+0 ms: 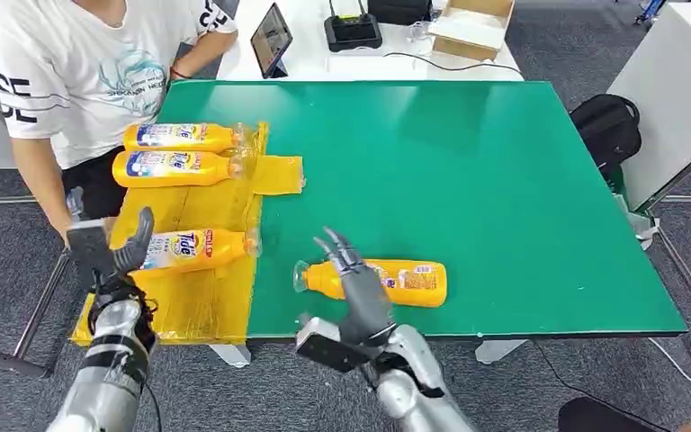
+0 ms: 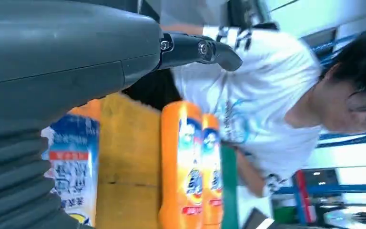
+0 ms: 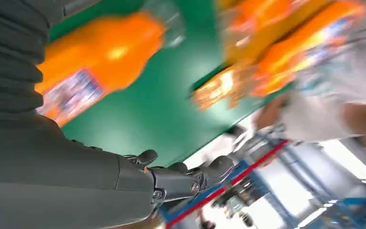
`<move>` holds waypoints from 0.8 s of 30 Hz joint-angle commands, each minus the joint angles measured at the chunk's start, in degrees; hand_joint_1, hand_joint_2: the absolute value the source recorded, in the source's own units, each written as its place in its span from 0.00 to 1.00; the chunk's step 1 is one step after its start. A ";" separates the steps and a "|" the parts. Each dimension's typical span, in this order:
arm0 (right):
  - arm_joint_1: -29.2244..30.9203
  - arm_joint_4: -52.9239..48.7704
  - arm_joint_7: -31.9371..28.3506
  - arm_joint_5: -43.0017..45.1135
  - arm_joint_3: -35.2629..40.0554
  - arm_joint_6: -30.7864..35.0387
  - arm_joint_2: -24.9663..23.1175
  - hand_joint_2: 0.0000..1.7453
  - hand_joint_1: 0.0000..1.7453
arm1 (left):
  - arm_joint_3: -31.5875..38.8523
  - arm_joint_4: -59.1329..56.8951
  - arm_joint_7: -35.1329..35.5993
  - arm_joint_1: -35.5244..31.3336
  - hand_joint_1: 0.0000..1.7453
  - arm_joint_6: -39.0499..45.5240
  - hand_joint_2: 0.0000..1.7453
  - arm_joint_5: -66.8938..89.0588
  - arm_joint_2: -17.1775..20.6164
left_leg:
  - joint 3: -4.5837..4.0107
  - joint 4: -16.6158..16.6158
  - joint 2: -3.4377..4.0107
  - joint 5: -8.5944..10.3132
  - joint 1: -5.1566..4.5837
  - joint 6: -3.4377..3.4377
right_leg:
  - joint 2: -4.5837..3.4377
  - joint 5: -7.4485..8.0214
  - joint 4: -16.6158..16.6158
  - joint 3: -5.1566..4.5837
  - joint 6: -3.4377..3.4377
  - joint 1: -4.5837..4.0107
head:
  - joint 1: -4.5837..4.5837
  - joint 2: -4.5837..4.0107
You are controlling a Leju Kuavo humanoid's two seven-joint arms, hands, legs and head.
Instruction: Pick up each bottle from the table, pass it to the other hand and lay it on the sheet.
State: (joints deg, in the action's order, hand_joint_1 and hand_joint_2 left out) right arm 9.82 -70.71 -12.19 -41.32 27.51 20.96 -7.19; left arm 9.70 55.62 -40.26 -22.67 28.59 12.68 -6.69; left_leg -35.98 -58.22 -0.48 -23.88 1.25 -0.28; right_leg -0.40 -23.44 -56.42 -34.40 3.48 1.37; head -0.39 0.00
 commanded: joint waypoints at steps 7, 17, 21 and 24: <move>3.57 -0.92 8.78 -9.93 -4.33 -2.12 7.18 1.00 0.00 | -4.08 11.31 0.26 6.93 0.00 -1.93 1.00 0.39 -1.08 | 0.00 0.02 -0.01 -0.01 -0.02 0.06 | 0.06 -0.01 0.02 -0.01 -0.08 0.00 | 0.00 0.00; 6.57 11.82 10.52 -4.93 -6.93 -12.74 7.96 1.00 0.00 | -3.78 7.60 0.26 6.94 0.00 -5.78 1.00 1.89 -1.99 | 0.21 0.10 0.03 -0.05 -0.01 0.10 | 0.04 -0.03 0.13 0.25 -0.16 -0.04 | 0.02 0.00; 7.32 12.98 12.56 -5.95 -6.28 -12.72 8.09 1.00 0.00 | -3.33 6.56 0.26 6.73 0.00 -6.79 1.00 2.37 -2.23 | 0.09 0.06 0.03 -0.04 -0.02 0.06 | 0.02 -0.02 0.07 0.11 -0.13 -0.02 | 0.04 0.00; 9.51 17.71 13.40 -5.53 -6.07 -13.98 8.15 1.00 0.00 | -3.42 5.61 0.26 6.46 0.00 -7.86 1.00 2.85 -2.72 | 0.16 0.07 0.04 -0.05 -0.02 0.09 | 0.03 -0.03 0.08 0.16 -0.14 -0.03 | 0.02 0.00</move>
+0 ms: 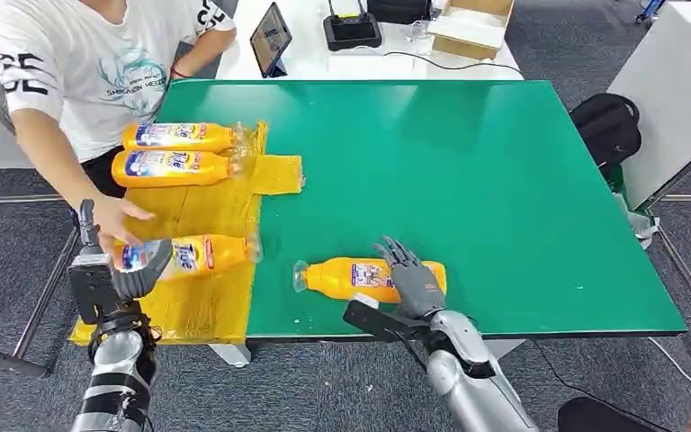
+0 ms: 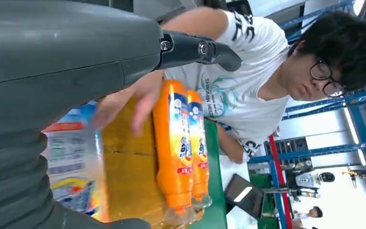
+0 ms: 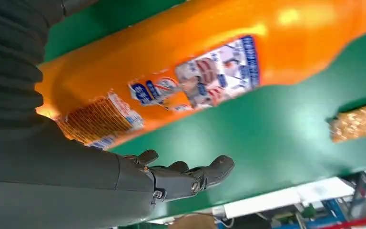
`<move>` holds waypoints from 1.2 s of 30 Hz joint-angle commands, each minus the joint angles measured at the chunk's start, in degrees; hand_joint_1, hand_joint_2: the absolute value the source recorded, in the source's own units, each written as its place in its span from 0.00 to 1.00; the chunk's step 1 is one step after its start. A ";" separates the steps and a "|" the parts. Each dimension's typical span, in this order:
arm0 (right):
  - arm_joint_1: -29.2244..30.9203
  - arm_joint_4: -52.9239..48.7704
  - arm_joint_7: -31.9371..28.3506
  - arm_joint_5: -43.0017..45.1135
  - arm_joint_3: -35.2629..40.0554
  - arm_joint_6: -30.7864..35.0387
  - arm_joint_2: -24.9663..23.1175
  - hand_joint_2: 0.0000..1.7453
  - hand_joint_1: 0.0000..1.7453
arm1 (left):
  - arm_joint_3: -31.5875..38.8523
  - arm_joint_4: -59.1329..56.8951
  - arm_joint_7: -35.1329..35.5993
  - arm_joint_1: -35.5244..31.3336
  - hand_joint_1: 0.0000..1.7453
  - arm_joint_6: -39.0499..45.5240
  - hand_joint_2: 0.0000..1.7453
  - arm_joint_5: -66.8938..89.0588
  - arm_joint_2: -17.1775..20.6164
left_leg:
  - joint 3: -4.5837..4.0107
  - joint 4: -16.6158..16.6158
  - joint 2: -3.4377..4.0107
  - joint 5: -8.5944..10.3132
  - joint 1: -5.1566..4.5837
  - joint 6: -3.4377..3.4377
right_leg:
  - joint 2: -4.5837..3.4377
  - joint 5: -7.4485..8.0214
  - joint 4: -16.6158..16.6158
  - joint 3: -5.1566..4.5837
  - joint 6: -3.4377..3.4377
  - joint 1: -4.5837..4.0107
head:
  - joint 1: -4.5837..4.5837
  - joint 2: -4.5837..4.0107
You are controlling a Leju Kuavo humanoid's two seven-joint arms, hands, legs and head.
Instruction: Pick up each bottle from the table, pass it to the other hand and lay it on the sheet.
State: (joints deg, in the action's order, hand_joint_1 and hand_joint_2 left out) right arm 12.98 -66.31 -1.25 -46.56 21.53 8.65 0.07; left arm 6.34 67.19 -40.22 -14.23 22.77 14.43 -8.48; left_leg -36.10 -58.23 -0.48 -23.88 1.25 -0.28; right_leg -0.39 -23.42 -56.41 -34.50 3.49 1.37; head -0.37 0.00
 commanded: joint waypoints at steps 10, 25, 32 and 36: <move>10.74 18.20 6.45 -2.64 -0.08 -1.49 2.08 1.00 0.00 | 0.23 -8.30 0.41 -2.62 0.00 -3.28 1.00 1.06 -1.04 | 0.18 0.04 0.00 0.00 -0.01 0.08 | 0.06 0.00 0.07 0.19 -0.11 -0.02 | 0.00 0.00; 18.18 32.95 6.23 2.19 2.47 -11.77 2.69 1.00 0.64 | 2.13 -13.75 2.18 -5.99 0.00 -11.12 1.00 -6.60 -1.52 | 0.49 0.06 -0.11 0.04 0.03 0.08 | 0.17 0.01 0.18 0.51 -0.10 -0.06 | 0.02 0.00; 18.28 34.75 4.98 4.92 3.72 -12.21 2.46 1.00 0.99 | 1.44 -15.00 2.58 -6.45 0.00 -11.14 1.00 -7.06 -1.34 | 0.78 0.05 -0.08 0.02 0.03 0.07 | 0.13 0.02 0.19 0.73 -0.10 -0.05 | 0.00 0.00; 17.99 34.39 3.80 6.87 3.97 -12.28 2.19 1.00 1.00 | 0.99 -15.28 2.76 -6.31 0.00 -10.95 1.00 -7.00 -1.16 | 0.83 0.10 -0.12 0.06 0.04 0.09 | 0.20 0.07 0.25 0.79 -0.20 -0.08 | -0.02 0.00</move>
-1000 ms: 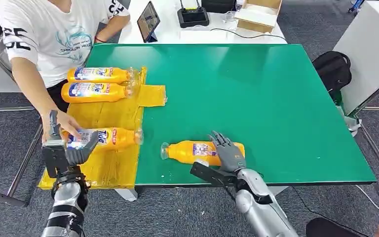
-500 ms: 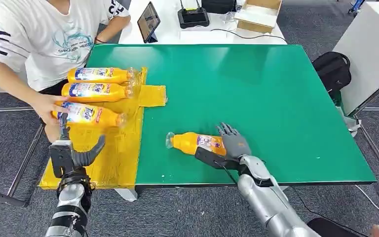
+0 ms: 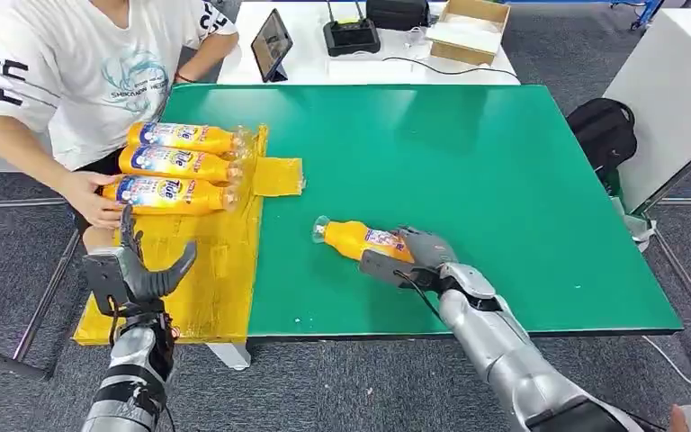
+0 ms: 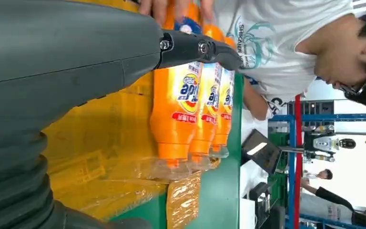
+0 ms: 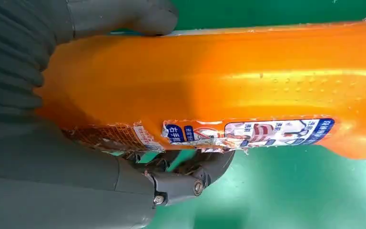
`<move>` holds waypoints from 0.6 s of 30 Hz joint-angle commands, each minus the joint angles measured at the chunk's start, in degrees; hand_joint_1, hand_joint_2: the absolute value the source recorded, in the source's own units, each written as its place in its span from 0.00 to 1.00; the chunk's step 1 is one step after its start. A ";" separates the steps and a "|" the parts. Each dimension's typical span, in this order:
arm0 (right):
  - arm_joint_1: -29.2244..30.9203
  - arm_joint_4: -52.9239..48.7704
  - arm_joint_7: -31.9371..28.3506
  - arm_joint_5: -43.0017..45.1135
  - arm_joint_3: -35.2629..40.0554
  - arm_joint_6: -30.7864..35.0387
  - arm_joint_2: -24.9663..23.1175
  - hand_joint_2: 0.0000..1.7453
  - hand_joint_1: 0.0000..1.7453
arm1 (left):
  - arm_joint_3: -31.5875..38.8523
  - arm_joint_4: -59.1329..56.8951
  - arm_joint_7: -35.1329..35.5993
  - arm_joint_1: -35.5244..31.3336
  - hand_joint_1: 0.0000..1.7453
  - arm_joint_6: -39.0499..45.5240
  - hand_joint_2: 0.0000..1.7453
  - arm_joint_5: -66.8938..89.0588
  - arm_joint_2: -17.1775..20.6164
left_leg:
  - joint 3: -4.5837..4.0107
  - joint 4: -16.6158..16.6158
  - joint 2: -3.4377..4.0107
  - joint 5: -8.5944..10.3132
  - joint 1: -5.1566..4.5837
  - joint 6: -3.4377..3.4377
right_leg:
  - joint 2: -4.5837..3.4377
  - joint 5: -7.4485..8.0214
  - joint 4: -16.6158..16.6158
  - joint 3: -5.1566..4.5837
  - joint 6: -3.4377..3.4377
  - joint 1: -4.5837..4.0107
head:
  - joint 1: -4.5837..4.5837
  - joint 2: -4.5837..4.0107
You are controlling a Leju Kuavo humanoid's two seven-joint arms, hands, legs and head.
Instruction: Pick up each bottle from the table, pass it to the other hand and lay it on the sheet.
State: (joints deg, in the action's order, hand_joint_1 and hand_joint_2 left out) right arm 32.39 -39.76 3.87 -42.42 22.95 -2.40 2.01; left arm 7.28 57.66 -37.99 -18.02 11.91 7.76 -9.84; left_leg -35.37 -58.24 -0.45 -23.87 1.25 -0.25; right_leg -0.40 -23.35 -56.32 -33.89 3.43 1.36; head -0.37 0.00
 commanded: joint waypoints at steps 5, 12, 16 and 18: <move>-2.45 5.72 -3.84 5.06 1.77 -0.16 0.20 1.00 1.00 | -0.22 -5.68 0.69 -2.28 0.00 -0.14 1.00 -0.38 0.25 | 0.18 0.15 -0.12 0.03 0.06 0.08 | 0.24 0.00 0.18 0.27 -0.19 -0.10 | -0.02 0.00; -13.16 -19.53 -17.40 15.63 -7.79 14.01 -4.40 1.00 1.00 | -1.74 -1.12 1.48 0.87 0.00 -0.86 1.00 -0.38 -0.58 | 0.13 0.11 0.21 -0.05 0.06 0.04 | -0.01 0.05 0.11 0.12 -0.27 -0.11 | 0.00 0.00; -17.91 -32.83 -22.53 18.44 -10.99 19.88 -6.49 1.00 1.00 | -4.63 -0.28 3.71 0.92 0.00 -3.33 1.00 -1.54 -1.83 | -0.24 -0.03 0.13 -0.07 0.00 0.02 | -0.01 -0.03 -0.13 -0.24 -0.24 -0.04 | 0.00 0.00; -18.76 -35.08 -28.07 20.55 -13.18 24.29 -8.00 1.00 1.00 | -6.18 -0.07 5.28 1.00 0.00 -6.74 1.00 -3.73 -1.80 | -0.52 0.00 0.01 0.05 -0.03 0.05 | 0.04 0.01 -0.15 -0.47 -0.16 0.00 | 0.00 0.00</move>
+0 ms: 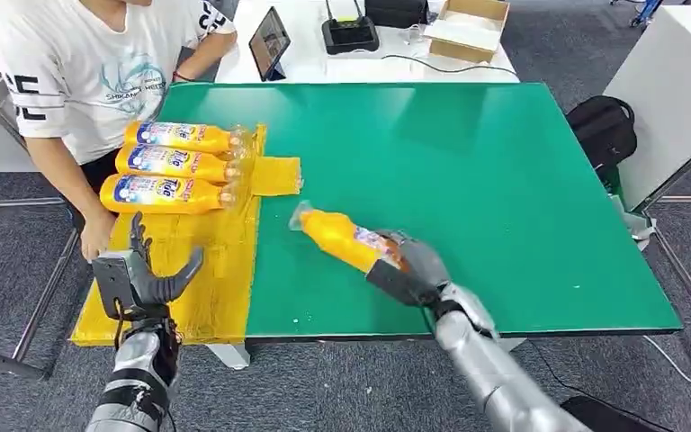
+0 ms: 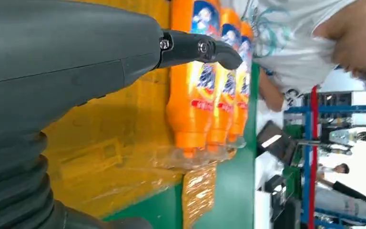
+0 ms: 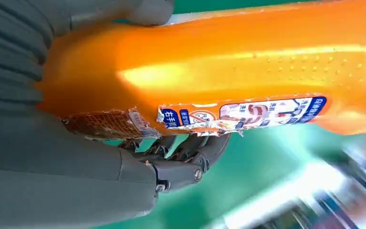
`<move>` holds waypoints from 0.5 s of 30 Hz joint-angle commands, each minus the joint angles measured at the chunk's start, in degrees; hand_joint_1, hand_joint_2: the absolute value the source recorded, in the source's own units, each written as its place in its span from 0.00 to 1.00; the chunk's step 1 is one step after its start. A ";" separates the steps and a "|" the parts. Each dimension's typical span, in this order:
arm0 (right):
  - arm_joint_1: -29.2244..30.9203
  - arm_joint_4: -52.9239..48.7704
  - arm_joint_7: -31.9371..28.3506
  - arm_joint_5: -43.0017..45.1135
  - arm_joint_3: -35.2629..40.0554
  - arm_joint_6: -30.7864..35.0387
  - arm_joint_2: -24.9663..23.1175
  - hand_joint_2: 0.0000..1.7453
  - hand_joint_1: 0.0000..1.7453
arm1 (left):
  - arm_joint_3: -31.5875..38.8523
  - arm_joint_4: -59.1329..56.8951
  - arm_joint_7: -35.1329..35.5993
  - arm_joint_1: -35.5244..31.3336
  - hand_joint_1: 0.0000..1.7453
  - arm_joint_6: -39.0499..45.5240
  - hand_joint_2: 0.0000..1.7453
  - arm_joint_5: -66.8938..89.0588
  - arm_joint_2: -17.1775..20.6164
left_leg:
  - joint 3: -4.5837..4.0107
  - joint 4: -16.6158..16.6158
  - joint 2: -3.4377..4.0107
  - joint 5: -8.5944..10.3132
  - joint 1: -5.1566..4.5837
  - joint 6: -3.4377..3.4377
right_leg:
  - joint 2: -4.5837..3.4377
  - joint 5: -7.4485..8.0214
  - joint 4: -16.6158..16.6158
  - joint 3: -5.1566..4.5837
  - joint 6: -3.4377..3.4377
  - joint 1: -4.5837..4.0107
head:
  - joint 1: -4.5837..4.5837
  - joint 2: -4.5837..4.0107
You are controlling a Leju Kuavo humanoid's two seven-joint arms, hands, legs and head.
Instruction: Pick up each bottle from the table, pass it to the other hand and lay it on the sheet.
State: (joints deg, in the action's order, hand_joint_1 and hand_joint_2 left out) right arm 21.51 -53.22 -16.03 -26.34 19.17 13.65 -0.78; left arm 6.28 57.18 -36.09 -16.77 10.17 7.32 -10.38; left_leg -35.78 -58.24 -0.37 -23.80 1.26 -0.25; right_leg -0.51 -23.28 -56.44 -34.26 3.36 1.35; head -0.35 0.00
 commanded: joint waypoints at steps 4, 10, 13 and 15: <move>-8.48 -23.71 -8.93 5.13 -9.76 9.17 -5.30 1.00 1.00 | -6.71 1.17 4.33 0.06 0.00 -6.90 1.00 -4.67 -1.89 | -0.19 -0.01 -0.07 -0.05 -0.05 0.08 | 0.16 -0.09 -0.02 -0.15 -0.08 0.03 | -0.03 0.00; -8.53 -23.44 -8.92 5.17 -9.76 9.13 -5.23 1.00 1.00 | -6.83 1.41 4.50 0.16 0.00 -6.83 1.00 -4.83 -1.63 | -0.28 0.03 -0.06 -0.07 -0.05 0.06 | 0.13 -0.07 0.05 -0.23 -0.12 0.02 | -0.02 0.00; -9.06 -24.56 -12.54 6.56 -11.34 13.08 -6.55 1.00 1.00 | -8.22 1.60 6.41 0.28 0.00 -11.36 1.00 -8.38 -1.54 | -0.30 0.02 -0.05 -0.06 -0.05 0.06 | 0.12 -0.06 0.04 -0.27 -0.11 0.02 | -0.02 0.00; -9.94 -26.24 -14.51 6.05 -11.57 16.08 -6.51 1.00 1.00 | -11.09 3.09 9.16 0.95 0.00 -17.82 1.00 -13.33 -2.05 | -0.24 0.00 -0.07 -0.11 -0.03 0.08 | 0.16 -0.10 0.03 -0.20 -0.15 -0.02 | -0.02 0.00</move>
State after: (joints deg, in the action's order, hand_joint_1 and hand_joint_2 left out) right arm 12.44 -75.62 -25.19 -21.36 11.61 22.96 -5.31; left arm 0.53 59.82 -31.74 -15.53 3.03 2.40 -12.24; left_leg -36.15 -58.24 -0.40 -23.83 1.24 -0.23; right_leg -0.46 -23.29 -56.40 -34.64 3.36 1.36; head -0.37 0.00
